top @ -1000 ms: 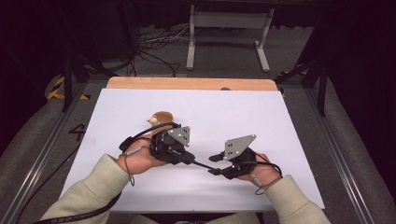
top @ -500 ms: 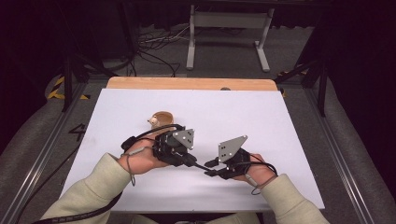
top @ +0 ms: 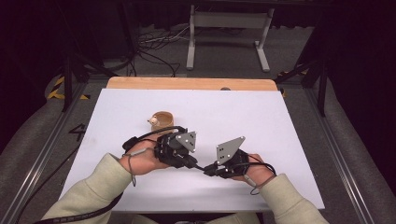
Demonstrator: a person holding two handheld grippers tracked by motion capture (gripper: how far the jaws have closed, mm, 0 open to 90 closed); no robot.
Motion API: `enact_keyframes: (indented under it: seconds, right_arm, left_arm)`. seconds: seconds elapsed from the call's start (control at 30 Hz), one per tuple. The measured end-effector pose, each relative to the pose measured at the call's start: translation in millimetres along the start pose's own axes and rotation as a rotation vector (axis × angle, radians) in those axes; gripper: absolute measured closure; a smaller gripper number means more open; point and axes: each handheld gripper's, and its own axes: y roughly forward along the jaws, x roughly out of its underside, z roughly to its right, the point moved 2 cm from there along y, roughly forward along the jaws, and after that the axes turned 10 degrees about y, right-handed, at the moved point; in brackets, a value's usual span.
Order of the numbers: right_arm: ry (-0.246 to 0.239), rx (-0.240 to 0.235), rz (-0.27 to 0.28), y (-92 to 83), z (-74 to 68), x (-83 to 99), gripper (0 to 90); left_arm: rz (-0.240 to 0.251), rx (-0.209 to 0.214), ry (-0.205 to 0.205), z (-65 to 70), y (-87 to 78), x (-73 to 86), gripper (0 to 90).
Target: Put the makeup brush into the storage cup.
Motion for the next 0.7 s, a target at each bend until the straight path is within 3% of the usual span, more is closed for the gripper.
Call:
enact_keyframes:
  seconds: [0.23, 0.3, 0.37, 0.5, 0.7]
  right_arm:
    - [-0.01, 0.018, 0.008, -1.3, -0.2, 0.5, 84.4]
    - [-0.008, 0.027, 0.028, -3.4, -0.1, 0.2, 84.5]
    - [-0.011, 0.042, 0.047, -5.3, -0.7, -0.2, 84.6]
    - [-0.007, 0.061, 0.117, -10.9, -2.2, -1.0, 84.6]
    - [-0.008, 0.068, 0.227, -16.9, -5.7, -2.5, 84.5]
  left_arm:
    - [0.024, -0.018, 0.01, 1.0, -2.2, -0.2, 83.1]
    - [0.074, -0.002, 0.016, 0.6, -6.4, 1.4, 80.4]
    - [0.142, 0.002, 0.012, 1.2, -12.0, 2.3, 67.0]
    - [0.225, -0.038, -0.001, 1.8, -19.5, 4.2, 49.7]
    - [0.36, -0.053, -0.024, -0.2, -23.9, 12.7, 45.0]
